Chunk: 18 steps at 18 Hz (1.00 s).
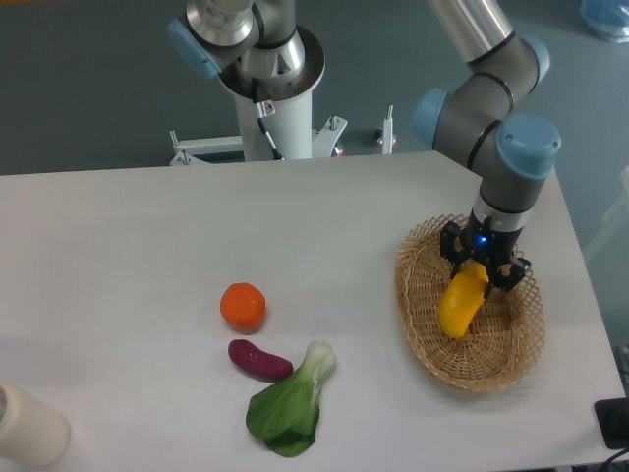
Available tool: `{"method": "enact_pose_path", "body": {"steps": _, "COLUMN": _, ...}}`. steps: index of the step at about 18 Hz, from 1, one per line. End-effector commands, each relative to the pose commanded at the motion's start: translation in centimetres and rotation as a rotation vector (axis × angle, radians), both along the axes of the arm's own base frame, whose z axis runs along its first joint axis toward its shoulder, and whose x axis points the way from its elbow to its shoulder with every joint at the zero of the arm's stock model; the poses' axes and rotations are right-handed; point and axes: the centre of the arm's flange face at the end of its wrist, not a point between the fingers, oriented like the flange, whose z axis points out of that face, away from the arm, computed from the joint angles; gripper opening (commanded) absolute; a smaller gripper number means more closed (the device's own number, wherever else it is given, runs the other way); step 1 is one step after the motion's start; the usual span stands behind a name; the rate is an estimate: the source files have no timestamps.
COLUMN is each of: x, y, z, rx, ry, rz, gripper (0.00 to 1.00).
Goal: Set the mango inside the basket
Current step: 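Open the gripper to release the mango and raise it slightly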
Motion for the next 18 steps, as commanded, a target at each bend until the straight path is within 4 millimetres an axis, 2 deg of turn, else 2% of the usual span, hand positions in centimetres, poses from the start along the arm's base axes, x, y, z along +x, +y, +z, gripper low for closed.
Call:
{"method": "enact_pose_path", "body": {"steps": 1, "x": 0.0, "y": 0.0, "z": 0.1, "rx": 0.0, "ry": 0.002, "rz": -0.001, "gripper": 0.58}}
{"method": "enact_pose_path", "body": {"steps": 2, "x": -0.1, "y": 0.0, "z": 0.1, "rx": 0.001, "ry": 0.003, "rz": -0.003, "gripper": 0.64}}
{"method": "enact_pose_path", "body": {"steps": 5, "x": -0.5, "y": 0.2, "z": 0.7, "rx": 0.007, "ry": 0.016, "rz": -0.003, "gripper": 0.99}}
{"method": "enact_pose_path", "body": {"steps": 13, "x": -1.0, "y": -0.3, "z": 2.9, "rx": 0.023, "ry": 0.059, "rz": 0.011, "gripper": 1.0}}
{"method": "enact_pose_path", "body": {"steps": 18, "x": -1.1, "y": -0.4, "z": 3.2, "rx": 0.023, "ry": 0.064, "rz": 0.011, "gripper": 1.0}}
